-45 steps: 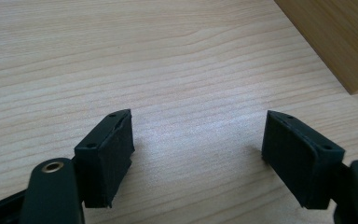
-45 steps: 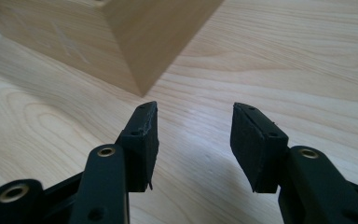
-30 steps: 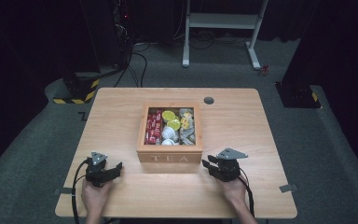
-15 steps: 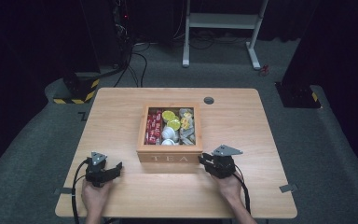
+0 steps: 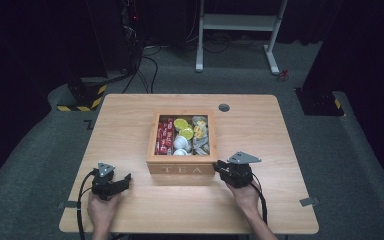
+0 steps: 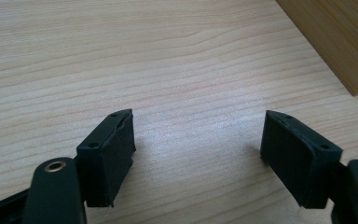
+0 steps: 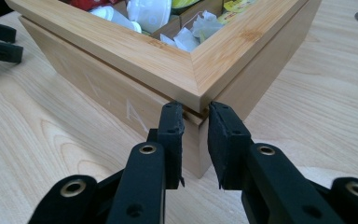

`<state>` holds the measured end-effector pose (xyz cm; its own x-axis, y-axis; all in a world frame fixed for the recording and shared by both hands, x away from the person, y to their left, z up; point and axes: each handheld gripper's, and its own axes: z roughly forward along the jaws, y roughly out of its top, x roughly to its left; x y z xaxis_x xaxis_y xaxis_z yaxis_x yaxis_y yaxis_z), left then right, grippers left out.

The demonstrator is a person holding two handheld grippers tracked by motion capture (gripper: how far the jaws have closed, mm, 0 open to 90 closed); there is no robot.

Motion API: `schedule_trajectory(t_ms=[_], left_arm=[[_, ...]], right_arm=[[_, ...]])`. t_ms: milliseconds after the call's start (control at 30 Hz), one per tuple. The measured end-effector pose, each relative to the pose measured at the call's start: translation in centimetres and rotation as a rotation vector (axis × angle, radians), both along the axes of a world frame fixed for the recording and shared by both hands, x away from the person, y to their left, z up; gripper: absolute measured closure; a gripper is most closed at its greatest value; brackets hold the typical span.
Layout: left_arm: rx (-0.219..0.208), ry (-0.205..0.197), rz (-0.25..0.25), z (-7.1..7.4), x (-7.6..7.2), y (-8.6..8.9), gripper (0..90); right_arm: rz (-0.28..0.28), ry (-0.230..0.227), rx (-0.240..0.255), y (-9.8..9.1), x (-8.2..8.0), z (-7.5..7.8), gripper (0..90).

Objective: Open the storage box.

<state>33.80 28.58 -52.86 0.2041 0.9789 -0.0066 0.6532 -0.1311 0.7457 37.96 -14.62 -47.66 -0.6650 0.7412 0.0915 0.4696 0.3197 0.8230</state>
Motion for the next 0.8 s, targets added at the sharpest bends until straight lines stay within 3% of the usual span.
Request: schedule_trajectory(t_ms=[467, 800], left_arm=[[0.009, 0.003, -0.001, 0.0, 0.0, 0.0, 26.2], [0.008, 0.000, 0.001, 0.0, 0.0, -0.1, 26.1]], right_arm=[[0.013, 0.000, 0.001, 0.0, 0.1, 0.5, 77.0], [0.023, -0.001, 0.047, -0.3, 0.3, 1.5, 77.3]])
